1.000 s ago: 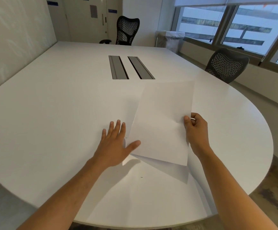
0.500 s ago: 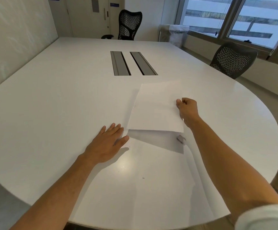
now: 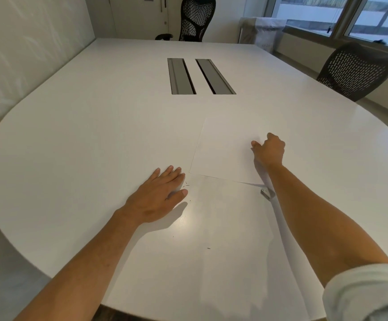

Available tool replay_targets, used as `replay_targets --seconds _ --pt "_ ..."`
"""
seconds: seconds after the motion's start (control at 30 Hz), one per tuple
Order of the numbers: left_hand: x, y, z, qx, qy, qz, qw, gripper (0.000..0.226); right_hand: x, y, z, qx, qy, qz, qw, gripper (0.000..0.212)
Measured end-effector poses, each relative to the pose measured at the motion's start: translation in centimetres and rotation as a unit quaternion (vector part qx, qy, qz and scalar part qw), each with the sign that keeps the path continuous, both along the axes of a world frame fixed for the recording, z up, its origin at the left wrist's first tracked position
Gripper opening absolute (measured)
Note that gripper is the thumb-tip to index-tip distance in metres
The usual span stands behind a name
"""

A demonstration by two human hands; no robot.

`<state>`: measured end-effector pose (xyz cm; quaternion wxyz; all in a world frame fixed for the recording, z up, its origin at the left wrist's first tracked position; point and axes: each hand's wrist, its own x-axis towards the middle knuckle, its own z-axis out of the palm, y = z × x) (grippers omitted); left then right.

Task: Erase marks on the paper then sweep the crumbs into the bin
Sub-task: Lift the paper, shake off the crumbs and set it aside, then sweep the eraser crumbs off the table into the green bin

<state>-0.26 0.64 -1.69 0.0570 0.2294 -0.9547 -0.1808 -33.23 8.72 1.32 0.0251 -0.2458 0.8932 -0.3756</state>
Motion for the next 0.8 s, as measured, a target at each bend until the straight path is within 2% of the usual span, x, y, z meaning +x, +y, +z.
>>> replay_targets --seconds 0.07,0.13,0.23,0.37,0.43,0.57,0.63,0.73,0.8 --pt "0.0 0.0 0.1 -0.004 -0.003 -0.005 1.000 0.089 0.9 0.2 0.5 0.042 0.072 0.002 0.997 0.035" --pt "0.1 0.0 0.1 -0.008 -0.008 -0.012 1.000 0.089 2.2 0.4 0.8 0.044 0.107 0.036 0.993 0.034" --pt "0.3 0.1 0.2 -0.013 -0.019 -0.031 0.999 0.092 5.7 0.5 1.2 -0.010 0.117 0.171 0.978 0.045" --pt "0.8 0.4 0.4 0.011 -0.029 -0.062 0.998 0.108 11.8 1.4 1.0 -0.008 0.141 0.373 0.917 0.036" --pt "1.2 1.2 0.8 0.021 -0.036 -0.082 0.996 0.100 14.3 2.2 0.6 0.005 0.151 0.433 0.889 0.036" --pt "2.6 3.8 1.9 0.049 -0.066 -0.123 0.989 0.062 16.5 3.2 -0.2 0.054 0.137 0.490 0.859 0.042" --pt "3.5 4.9 1.8 0.090 -0.062 -0.140 0.984 0.059 17.1 3.3 -0.7 0.085 0.126 0.508 0.848 0.047" --pt "4.8 5.6 2.0 0.213 -0.003 -0.136 0.968 0.055 17.9 3.9 -1.3 0.119 0.115 0.529 0.832 0.048" --pt "5.5 5.3 2.5 0.284 0.088 -0.119 0.947 0.046 18.2 4.9 -1.4 0.112 0.125 0.532 0.830 0.050"
